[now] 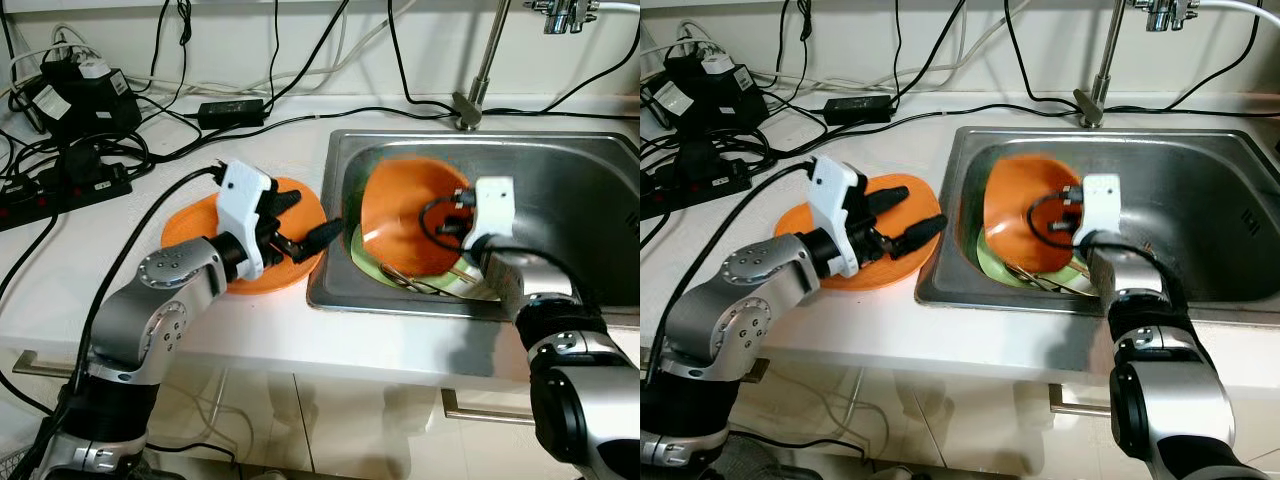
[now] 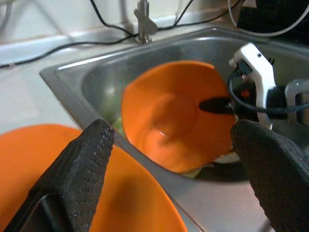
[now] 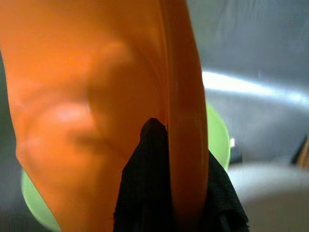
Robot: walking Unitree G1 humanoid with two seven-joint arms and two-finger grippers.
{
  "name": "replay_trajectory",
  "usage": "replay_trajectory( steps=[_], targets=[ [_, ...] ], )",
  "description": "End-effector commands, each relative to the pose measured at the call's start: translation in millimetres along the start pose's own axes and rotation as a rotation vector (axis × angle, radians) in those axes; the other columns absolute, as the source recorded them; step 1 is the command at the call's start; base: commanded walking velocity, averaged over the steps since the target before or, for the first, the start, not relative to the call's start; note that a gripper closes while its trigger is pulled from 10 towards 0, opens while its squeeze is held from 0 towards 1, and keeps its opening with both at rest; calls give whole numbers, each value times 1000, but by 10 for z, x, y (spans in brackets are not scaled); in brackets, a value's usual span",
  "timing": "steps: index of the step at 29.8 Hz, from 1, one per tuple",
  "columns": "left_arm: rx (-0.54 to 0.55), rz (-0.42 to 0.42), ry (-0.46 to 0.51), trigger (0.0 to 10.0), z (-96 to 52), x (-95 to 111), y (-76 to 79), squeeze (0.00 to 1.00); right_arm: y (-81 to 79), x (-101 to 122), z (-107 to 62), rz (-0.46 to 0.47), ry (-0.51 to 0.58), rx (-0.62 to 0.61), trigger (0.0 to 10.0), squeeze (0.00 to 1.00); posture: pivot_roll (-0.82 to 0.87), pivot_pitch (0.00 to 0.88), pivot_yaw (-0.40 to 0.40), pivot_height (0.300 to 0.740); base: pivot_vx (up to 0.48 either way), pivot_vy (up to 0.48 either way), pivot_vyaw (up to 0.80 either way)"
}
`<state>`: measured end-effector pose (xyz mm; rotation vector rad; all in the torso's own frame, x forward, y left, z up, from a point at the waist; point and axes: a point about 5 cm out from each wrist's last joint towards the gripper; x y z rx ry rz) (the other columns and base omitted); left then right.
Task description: Kitchen organization
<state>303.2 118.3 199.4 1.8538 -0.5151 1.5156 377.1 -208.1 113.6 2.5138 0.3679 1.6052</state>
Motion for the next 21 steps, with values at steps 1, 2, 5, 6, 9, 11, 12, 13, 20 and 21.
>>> replay_trajectory(
  steps=[1, 2, 5, 6, 9, 11, 12, 13, 20, 21],
  targets=[
    [2, 15, -22, 10000, 15, -2, -9, 0, 43, -10, -6, -20, 7, -10, 0, 0, -10, 12, 85, 740, 0, 0, 0],
    [2, 15, -22, 10000, 15, -2, -9, 0, 43, -10, -6, -20, 7, -10, 0, 0, -10, 12, 85, 740, 0, 0, 0],
    [-19, 22, -76, 10000, 20, -65, 20, 0, 36, -201, -15, -26, -54, -9, 0, 0, -10, 15, 87, 740, 0, 0, 0],
    [-19, 22, -76, 10000, 20, -65, 20, 0, 36, -201, -15, -26, -54, -9, 0, 0, -10, 15, 87, 740, 0, 0, 0],
    [-25, 33, -111, 10000, 13, -105, 15, 0, 29, -294, -21, -14, -86, -5, 0, 0, -8, 14, 88, 740, 0, 0, 0],
    [-40, 38, -155, 10000, 6, -140, 11, 0, 17, -343, -23, 18, -103, 0, 0, 0, -8, 15, 90, 740, 0, 0, 0],
    [-66, 46, -194, 10000, -4, -172, 21, 0, -9, -371, -22, 59, -115, 14, 0, 0, -7, 13, 93, 740, 0, 0, 0],
    [-85, 49, -224, 10000, -12, -195, 34, 0, -49, -389, -20, 98, -124, 38, 2078, 0, -7, 14, 96, 740, 0, 0, 0],
    [-94, 59, -253, 10000, -13, -231, 42, 0, -186, -408, -9, 250, -143, 116, 10000, 0, -10, 15, 100, 740, 0, 0, 0],
    [-97, 59, -256, 10000, -13, -234, 45, 0, -215, -403, -6, 299, -142, 133, 10000, 0, -9, 15, 99, 740, 0, 0, 0]
  ],
)
Point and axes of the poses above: a point about 5 cm out from each wrist's last joint towards the gripper, its own z axis pointing out of the wrist towards the gripper, its own x axis along the axis of the wrist's last joint, y = z × x, and after that the axes turned 13 degrees about -z, right-handed
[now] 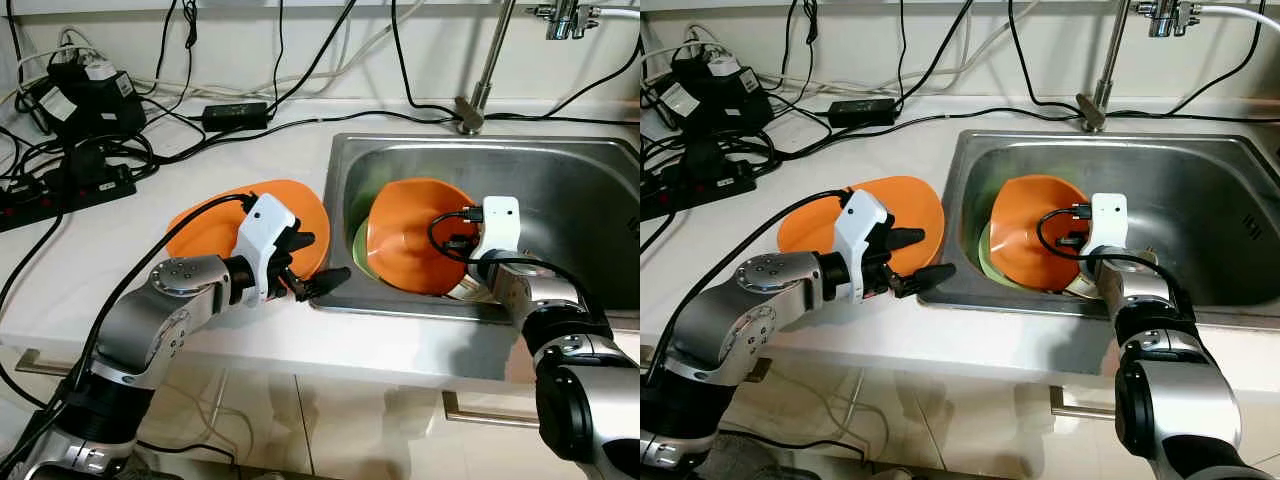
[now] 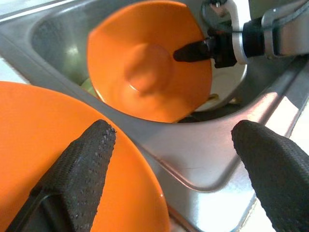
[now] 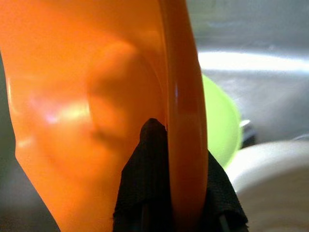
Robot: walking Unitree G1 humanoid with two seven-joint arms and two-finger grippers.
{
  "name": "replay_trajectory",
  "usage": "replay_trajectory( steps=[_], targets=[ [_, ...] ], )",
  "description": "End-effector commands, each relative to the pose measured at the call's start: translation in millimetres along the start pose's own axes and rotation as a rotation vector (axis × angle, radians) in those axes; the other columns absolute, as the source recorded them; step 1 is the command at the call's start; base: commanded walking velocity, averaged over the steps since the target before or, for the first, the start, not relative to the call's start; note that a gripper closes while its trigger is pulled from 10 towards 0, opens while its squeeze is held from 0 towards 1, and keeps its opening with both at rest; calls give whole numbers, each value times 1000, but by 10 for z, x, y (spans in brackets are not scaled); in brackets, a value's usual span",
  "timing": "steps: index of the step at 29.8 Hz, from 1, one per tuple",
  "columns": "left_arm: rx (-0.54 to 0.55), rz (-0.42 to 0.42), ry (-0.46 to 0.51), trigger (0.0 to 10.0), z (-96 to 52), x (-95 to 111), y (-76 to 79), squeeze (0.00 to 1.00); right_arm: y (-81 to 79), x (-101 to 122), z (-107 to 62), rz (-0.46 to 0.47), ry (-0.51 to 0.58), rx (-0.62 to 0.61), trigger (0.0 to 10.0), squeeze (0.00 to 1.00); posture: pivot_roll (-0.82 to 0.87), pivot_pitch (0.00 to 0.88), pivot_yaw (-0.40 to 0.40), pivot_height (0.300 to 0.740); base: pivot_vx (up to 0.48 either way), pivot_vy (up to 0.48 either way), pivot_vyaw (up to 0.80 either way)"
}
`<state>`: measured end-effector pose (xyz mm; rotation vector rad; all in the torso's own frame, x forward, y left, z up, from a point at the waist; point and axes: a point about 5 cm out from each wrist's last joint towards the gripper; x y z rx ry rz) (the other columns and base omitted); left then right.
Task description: Kitchen organization
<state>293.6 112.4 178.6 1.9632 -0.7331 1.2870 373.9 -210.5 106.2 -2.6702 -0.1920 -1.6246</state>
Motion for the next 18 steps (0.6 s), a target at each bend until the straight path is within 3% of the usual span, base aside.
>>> replay_trajectory(
  steps=[1, 6, 11, 12, 14, 16, 17, 18],
  targets=[
    [0, 9, -25, 10000, -4, -7, -1, 0, -189, -346, 22, 167, -110, 78, 10000, 0, -8, 15, 99, 740, 0, 0, 0],
    [-12, 11, -36, 10000, -4, -9, 16, 0, -298, -290, 48, 268, -103, 110, 10000, 0, 0, 14, 96, 740, 0, 0, 0],
    [-13, 11, -43, 10000, -18, -16, 15, 0, -395, -226, 70, 241, -99, 129, 10000, 0, 3, 16, 98, 740, 0, 0, 0],
    [-11, 11, -53, 10000, -22, -22, 14, 0, -442, -208, 82, 153, -105, 131, 10000, 0, 5, 16, 98, 740, 0, 0, 0],
    [-10, 11, -57, 10000, -24, -25, 14, 0, -458, -206, 86, 102, -107, 131, 10000, 0, 5, 16, 98, 740, 0, 0, 0],
    [-15, 14, -57, 10000, -24, -15, 17, 0, -473, -192, 94, -91, -101, 119, 10000, 0, 4, 16, 98, 740, 0, 0, 0],
    [-16, 15, -54, 10000, -22, -4, 17, 0, -470, -167, 99, -244, -90, 103, 10000, 0, 2, 17, 95, 740, 0, 0, 0],
    [-15, 16, -55, 10000, -21, -3, 17, 0, -467, -160, 100, -280, -87, 98, 10000, 0, 2, 16, 94, 740, 0, 0, 0]
  ],
)
Point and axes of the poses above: a point about 5 cm out from each wrist's last joint towards the gripper, its own z axis pointing out of the wrist towards the gripper, its own x axis along the axis of the wrist's last joint, y = z × x, and after that the axes turned 13 degrees about -z, right-handed
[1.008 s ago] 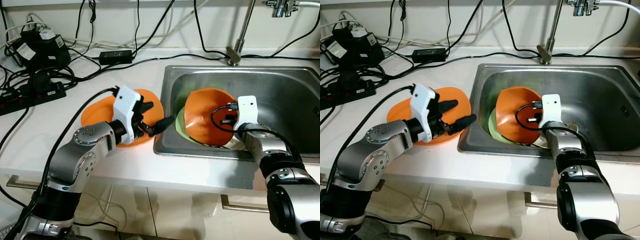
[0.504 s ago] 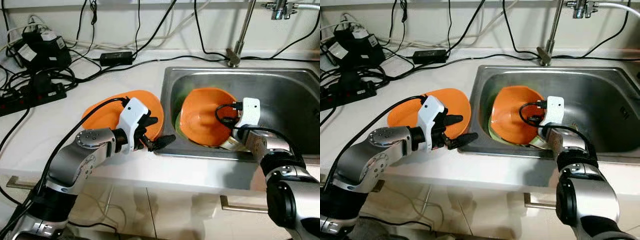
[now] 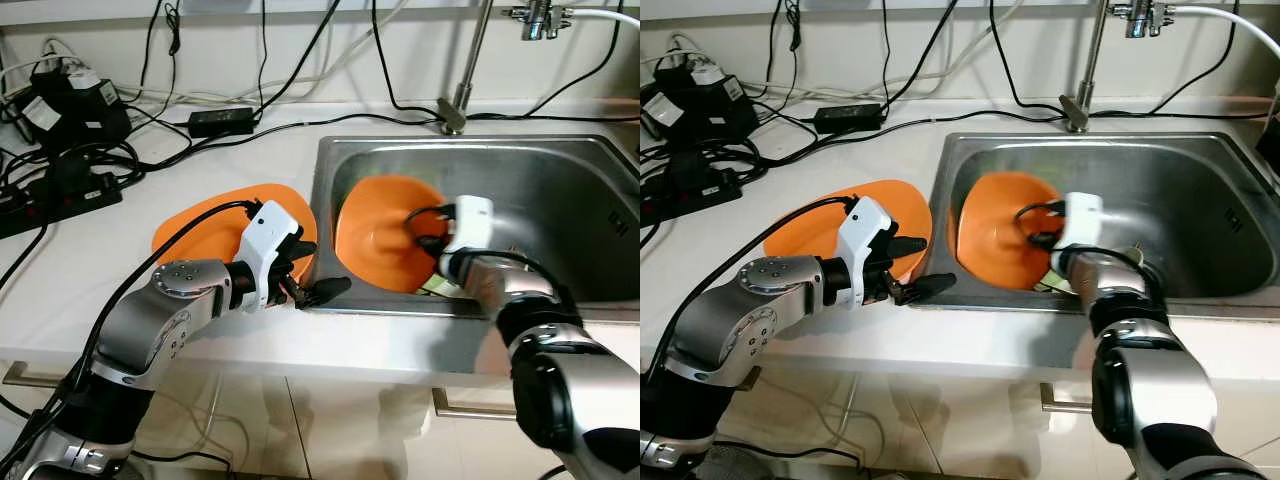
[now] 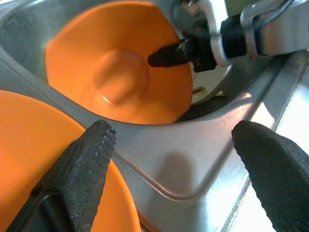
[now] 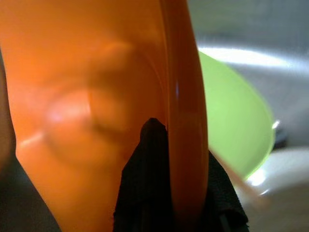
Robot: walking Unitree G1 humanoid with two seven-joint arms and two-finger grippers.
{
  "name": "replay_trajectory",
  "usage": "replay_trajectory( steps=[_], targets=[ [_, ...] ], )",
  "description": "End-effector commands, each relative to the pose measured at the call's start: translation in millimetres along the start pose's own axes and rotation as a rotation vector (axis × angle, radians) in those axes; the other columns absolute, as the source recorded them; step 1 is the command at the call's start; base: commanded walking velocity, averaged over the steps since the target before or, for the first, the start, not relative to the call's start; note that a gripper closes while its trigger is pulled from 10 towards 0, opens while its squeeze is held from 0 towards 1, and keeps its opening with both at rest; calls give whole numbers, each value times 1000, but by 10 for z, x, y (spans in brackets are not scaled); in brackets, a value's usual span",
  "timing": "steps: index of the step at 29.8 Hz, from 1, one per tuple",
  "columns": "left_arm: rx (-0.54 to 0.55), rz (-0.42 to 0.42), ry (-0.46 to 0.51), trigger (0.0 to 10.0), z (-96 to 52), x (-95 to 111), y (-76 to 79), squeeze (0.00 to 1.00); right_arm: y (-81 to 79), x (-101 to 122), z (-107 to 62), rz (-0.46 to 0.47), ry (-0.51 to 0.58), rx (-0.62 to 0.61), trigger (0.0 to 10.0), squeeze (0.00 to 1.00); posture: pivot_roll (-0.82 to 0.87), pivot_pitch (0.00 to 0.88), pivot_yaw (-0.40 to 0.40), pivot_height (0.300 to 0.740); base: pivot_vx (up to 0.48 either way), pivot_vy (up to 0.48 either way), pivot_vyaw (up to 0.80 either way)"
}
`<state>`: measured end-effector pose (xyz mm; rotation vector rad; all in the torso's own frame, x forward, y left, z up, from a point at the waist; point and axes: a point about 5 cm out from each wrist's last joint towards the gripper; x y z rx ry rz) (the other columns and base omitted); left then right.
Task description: Kitchen organization
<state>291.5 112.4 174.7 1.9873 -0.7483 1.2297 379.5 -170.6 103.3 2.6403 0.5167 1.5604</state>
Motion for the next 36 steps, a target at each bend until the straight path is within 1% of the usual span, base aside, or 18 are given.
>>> replay_trajectory(
  steps=[1, 3, 7, 9, 10, 11, 12, 13, 22, 29, 32, 33, 34, 36],
  targets=[
    [0, 29, -10, 10000, -21, 39, 11, 0, -103, -176, 20, -113, -60, 18, 10000, 0, 2, 16, 94, 740, 0, 0, 0],
    [0, 29, -11, 10000, -20, 36, 13, 0, -71, -175, 17, -179, -65, -12, 10000, 0, 2, 18, 91, 740, 0, 0, 0],
    [-2, 26, -11, 10000, -18, 30, 21, 0, -63, -163, 17, -202, -64, -17, 10000, 0, 5, 18, 87, 740, 0, 0, 0],
    [-2, 22, -13, 10000, -20, 19, 24, 0, -48, -152, 17, -249, -61, -31, 10000, 0, 6, 20, 86, 740, 0, 0, 0],
    [-2, 22, -13, 10000, -20, 19, 24, 0, -48, -152, 17, -249, -61, -31, 10000, 0, 6, 20, 86, 740, 0, 0, 0],
    [-1, 21, -16, 10000, -23, 11, 22, 0, -43, -148, 17, -259, -57, -32, 10000, 392, 7, 21, 87, 740, 0, 0, 0],
    [0, 21, -17, 10000, -24, 10, 21, 0, -44, -145, 17, -260, -56, -29, 10000, 392, 7, 21, 87, 740, 0, 0, 0],
    [0, 21, -17, 10000, -25, 9, 21, 0, -48, -141, 18, -258, -54, -25, 10000, 1000, 7, 21, 87, 740, 0, 0, 0],
    [6, 20, -20, 10000, -24, 7, 12, 0, -72, -137, 23, -254, -49, -14, 10000, 1000, 8, 21, 86, 740, 0, 0, 0],
    [8, 19, -21, 10000, -25, 6, 8, 0, -82, -159, 23, -221, -48, 0, 10000, 1000, 9, 20, 86, 740, 0, 0, 0],
    [19, 22, -20, 10000, -31, 9, -5, 0, -6, -126, 13, -214, -26, -63, 10000, 1000, 9, 18, 87, 740, 0, 0, 0],
    [19, 22, -20, 10000, -31, 9, -5, 0, -6, -126, 13, -214, -26, -63, 10000, 1000, 9, 18, 87, 740, 0, 0, 0],
    [26, 23, -17, 10000, -36, 14, -11, 0, 68, -43, 0, -192, 21, -125, 10000, 1000, 9, 18, 87, 740, 0, 0, 0],
    [32, 22, -15, 10000, -40, 19, -18, 0, 109, 22, -9, -173, 57, -158, 10000, 1000, 10, 16, 87, 740, 0, 0, 0]
  ],
)
Point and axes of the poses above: a point about 5 cm out from each wrist's last joint towards the gripper, its own z axis pointing out of the wrist towards the gripper, its own x axis along the axis of the wrist's last joint, y = z × x, and after that the axes turned 13 degrees about -z, right-handed
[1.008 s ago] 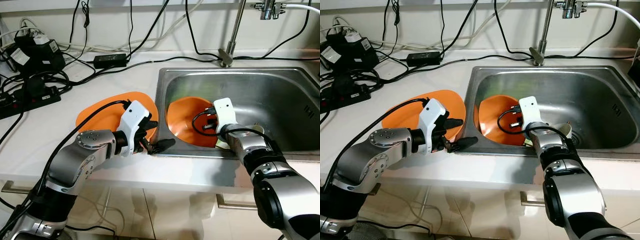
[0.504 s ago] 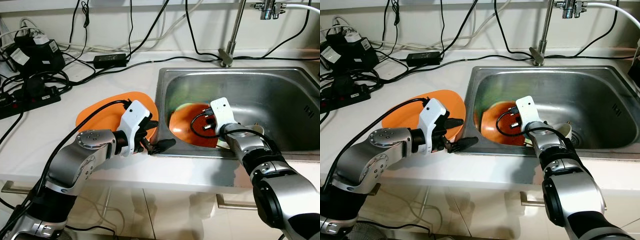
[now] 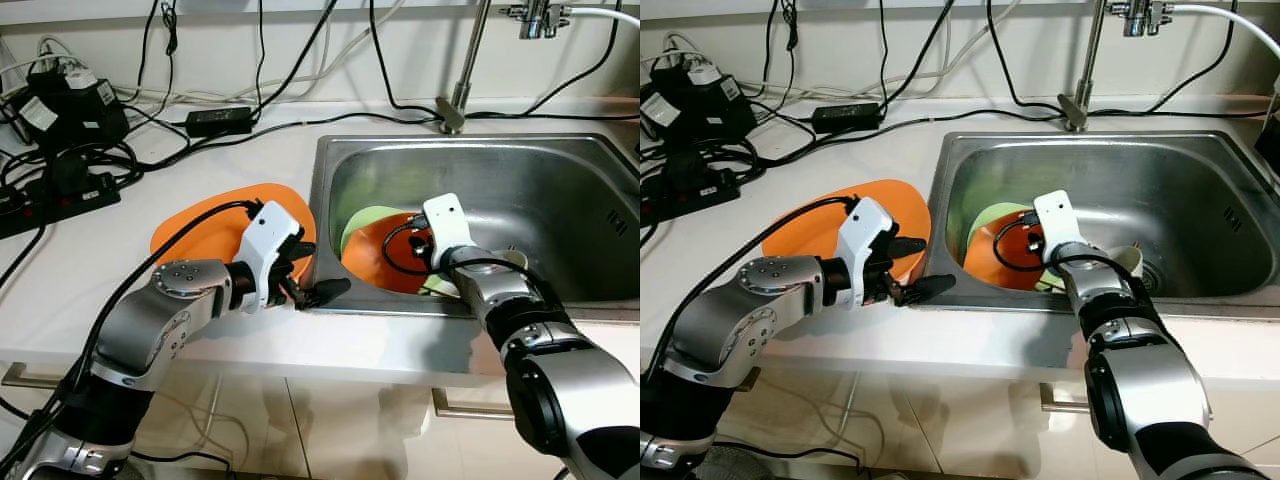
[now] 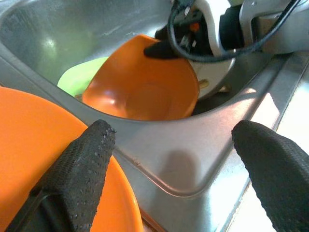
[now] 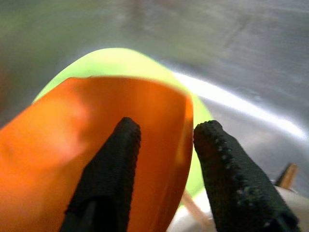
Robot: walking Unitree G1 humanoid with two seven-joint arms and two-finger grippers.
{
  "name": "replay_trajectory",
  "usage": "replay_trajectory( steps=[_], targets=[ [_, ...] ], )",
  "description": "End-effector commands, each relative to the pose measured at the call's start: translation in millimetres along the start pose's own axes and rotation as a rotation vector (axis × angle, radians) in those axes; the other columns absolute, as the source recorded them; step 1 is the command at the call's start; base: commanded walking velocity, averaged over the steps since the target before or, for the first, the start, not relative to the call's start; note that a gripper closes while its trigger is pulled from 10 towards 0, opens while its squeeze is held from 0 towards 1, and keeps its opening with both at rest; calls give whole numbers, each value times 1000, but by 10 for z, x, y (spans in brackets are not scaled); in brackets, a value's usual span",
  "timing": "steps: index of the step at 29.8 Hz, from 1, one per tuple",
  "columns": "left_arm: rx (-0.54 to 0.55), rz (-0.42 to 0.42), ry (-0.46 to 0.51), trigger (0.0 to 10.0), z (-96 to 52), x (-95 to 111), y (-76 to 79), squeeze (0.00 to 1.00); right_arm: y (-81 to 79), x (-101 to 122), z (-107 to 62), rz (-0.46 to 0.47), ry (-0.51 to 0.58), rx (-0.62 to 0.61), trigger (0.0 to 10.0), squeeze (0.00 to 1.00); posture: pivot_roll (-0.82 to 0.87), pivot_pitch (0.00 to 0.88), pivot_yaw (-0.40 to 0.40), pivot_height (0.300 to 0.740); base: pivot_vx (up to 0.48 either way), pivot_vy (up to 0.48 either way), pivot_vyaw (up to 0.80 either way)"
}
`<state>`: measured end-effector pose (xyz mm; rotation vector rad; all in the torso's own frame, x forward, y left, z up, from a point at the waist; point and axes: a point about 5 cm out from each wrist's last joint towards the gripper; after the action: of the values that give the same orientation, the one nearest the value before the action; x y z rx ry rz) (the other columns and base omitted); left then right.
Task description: Kitchen organization
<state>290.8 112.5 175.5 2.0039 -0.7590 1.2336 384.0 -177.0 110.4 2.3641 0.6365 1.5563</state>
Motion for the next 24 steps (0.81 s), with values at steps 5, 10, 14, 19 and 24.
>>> replay_trajectory(
  steps=[5, 10, 14, 19, 24],
  targets=[
    [43, -35, -7, 10000, -41, 11, -45, 0, 67, 71, -3, 81, 60, -48, 10000, 1000, 9, 15, 88, 740, 0, 0, 0],
    [58, -10, 1, 10000, -73, 32, -60, 0, 81, 204, -6, 92, 135, -63, 10000, 1000, 9, 15, 88, 740, 0, 0, 0],
    [85, -4, 17, 10000, -99, 51, -88, 0, 73, 305, -8, 113, 188, -54, 10000, 1000, 11, 15, 88, 740, 0, 0, 0],
    [191, 36, 140, 10000, -164, 223, -181, 0, -38, 482, -15, 186, 280, 81, 10000, 1000, 13, 13, 88, 740, 0, 0, 0],
    [373, 36, 365, 10000, -302, 464, -357, 0, -136, 632, -49, 174, 370, 193, 10000, 929, 15, 11, 88, 740, 0, 0, 0]
  ],
)
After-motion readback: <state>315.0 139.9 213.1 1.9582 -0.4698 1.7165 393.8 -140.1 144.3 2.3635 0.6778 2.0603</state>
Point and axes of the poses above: a point about 5 cm out from each wrist's last joint towards the gripper, its own z axis pointing out of the wrist towards the gripper, its own x axis along the axis of the wrist's last joint, y = z × x, and after that the axes turned 13 degrees about -z, right-handed
